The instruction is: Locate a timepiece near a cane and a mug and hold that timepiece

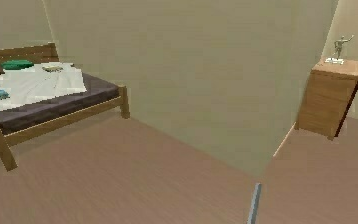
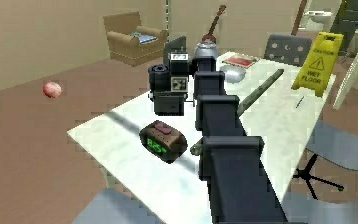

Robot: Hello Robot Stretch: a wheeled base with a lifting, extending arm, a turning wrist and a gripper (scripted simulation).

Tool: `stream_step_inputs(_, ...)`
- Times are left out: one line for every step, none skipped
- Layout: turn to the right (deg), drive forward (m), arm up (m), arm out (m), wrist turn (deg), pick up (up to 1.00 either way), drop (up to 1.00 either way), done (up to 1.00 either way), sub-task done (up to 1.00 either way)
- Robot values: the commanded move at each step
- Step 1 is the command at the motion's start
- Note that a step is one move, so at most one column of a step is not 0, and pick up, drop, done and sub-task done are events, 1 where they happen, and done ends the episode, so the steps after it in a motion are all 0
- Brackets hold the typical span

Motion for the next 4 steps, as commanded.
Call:
stream_step_inputs(0.0, 0.0, -0.28, 0.0, 0.0, 0.0, 0.0, 0.0, 0.0)
stream_step_inputs(0.0, 0.0, 0.0, 0.0, 0.0, 1.0, 0.0, 0.0, 0.0)
stream_step_inputs(0.0, 0.0, 0.1, 0.0, 0.0, 0.0, 0.0, 0.0, 0.0)
stream_step_inputs(0.0, 0.0, 0.0, 0.0, 0.0, 0.0, 0.0, 1.0, 0.0)
